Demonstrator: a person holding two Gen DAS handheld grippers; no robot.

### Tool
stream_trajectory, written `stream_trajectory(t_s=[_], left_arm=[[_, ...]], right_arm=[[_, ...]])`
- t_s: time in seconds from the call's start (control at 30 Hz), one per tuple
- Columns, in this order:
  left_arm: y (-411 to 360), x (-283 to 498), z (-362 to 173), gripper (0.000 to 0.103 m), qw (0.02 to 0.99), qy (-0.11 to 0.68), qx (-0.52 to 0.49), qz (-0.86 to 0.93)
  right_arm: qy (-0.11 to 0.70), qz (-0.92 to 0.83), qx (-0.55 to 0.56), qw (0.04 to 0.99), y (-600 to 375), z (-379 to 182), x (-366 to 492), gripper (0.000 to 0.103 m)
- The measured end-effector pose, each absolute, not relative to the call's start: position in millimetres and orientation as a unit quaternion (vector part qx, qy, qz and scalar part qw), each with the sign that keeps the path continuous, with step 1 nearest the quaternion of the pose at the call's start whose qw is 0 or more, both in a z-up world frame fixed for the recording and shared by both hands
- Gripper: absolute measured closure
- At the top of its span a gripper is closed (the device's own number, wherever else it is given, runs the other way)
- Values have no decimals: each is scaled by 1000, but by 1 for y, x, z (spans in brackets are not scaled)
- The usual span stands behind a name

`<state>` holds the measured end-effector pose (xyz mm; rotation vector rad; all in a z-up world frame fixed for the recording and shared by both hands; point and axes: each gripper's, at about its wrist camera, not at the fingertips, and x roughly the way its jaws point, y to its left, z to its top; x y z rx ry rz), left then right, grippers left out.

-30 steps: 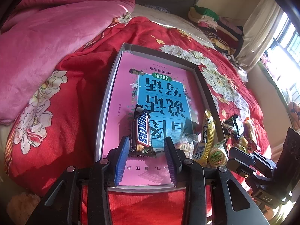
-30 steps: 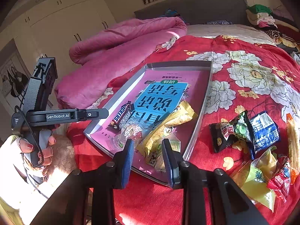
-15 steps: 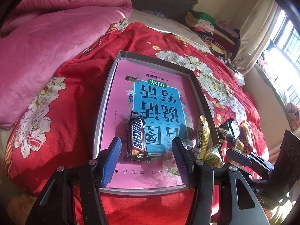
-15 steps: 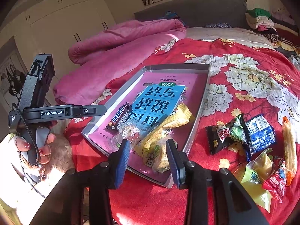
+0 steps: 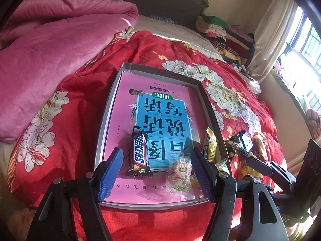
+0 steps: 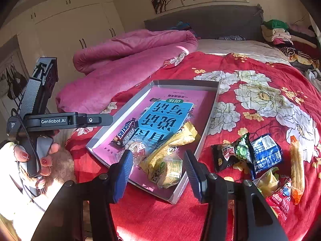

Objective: Organize snacks
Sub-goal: 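Open both grippers and withdraw them from the tray, then move both grippers over to the snack pile beside the tray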

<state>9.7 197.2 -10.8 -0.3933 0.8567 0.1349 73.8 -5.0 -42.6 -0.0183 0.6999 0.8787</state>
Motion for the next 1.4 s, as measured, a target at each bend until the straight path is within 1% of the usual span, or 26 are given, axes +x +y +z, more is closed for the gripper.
stream_trajectory(t_s=[0.27,0.87,1.4], left_arm=[[191,9,-3,28,891,406,-192,60],[154,11,14,28,901,398,-173,18],[127,11,29,28,906,394,-154,-9]], right_arm=[[311,414,-2,855,-16,-32,69,43],[262,382,-3,886,-50,-4,62,41],[250,337,24,907,-94,3,75,40]])
